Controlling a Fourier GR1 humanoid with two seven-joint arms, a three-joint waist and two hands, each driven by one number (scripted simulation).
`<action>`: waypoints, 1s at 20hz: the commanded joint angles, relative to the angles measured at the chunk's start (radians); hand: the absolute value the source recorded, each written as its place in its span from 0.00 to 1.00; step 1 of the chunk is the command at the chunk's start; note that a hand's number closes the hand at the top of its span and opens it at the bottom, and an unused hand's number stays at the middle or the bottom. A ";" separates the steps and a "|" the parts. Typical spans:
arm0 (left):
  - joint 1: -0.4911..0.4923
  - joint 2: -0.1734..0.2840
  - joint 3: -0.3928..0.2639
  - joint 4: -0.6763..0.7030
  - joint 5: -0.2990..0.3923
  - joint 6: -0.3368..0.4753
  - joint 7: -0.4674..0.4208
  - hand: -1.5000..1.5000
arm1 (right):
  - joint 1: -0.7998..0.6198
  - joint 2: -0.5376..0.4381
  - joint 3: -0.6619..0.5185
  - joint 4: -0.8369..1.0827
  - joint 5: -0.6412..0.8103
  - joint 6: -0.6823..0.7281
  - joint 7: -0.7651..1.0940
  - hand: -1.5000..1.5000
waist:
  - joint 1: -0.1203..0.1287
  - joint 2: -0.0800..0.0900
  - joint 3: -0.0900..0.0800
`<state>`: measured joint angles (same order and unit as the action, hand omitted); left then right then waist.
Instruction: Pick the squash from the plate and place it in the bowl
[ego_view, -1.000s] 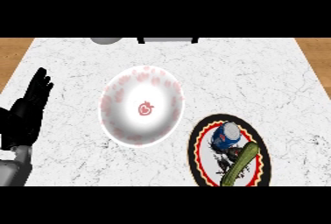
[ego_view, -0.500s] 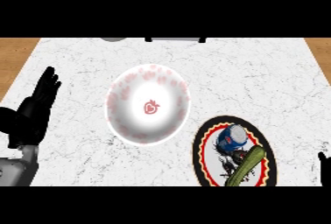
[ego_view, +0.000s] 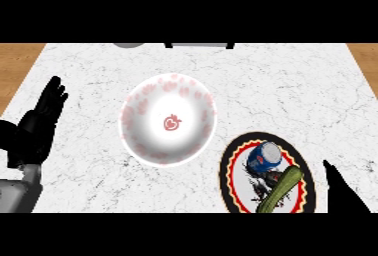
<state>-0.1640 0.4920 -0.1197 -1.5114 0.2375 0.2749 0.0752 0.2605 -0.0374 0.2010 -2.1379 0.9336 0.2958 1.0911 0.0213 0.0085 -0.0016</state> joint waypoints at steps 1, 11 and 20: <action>0.008 -0.037 -0.020 0.015 -0.031 0.023 -0.021 0.50 | -0.055 0.035 0.025 0.075 -0.061 0.145 0.206 0.00 | -0.007 -0.002 0.000; 0.032 -0.028 0.018 -0.002 -0.043 -0.004 -0.003 0.50 | -0.158 0.000 -0.011 0.171 0.108 0.175 0.133 0.00 | -0.016 -0.008 0.001; 0.028 -0.023 0.077 0.010 -0.039 -0.059 -0.003 0.50 | -0.160 0.037 0.033 0.287 0.049 0.095 0.183 0.00 | -0.018 -0.008 0.001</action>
<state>-0.1468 0.4702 -0.0562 -1.4976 0.2057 0.2312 0.0727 0.1296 -0.0089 0.2014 -1.8836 1.0223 0.3741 1.0903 0.0026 0.0006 -0.0002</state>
